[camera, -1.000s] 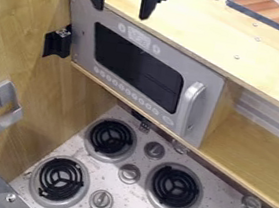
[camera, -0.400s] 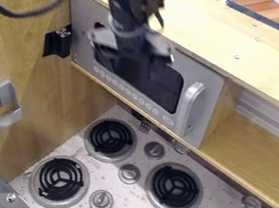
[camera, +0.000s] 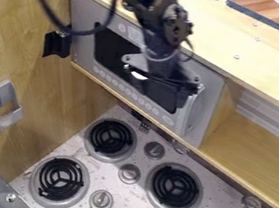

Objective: Open microwave

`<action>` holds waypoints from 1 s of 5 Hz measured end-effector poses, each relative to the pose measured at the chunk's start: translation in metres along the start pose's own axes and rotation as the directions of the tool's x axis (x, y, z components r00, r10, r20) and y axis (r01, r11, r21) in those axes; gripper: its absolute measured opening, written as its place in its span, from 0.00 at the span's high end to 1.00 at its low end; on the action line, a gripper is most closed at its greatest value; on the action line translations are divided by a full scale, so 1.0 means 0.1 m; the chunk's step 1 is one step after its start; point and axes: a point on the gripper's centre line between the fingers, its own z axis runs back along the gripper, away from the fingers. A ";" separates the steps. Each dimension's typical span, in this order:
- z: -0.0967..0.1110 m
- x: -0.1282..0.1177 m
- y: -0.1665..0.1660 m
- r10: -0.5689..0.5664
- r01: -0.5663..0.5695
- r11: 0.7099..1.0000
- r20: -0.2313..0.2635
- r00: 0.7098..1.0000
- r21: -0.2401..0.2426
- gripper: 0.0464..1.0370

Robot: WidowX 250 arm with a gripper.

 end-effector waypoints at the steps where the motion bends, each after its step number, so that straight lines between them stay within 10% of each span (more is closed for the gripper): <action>1: -0.03 0.03 -0.15 -0.098 0.098 0.995 0.009 0.995 -0.009 0.04; 5: -0.33 0.15 -0.35 -0.220 0.219 0.976 -0.040 0.975 -0.017 0.08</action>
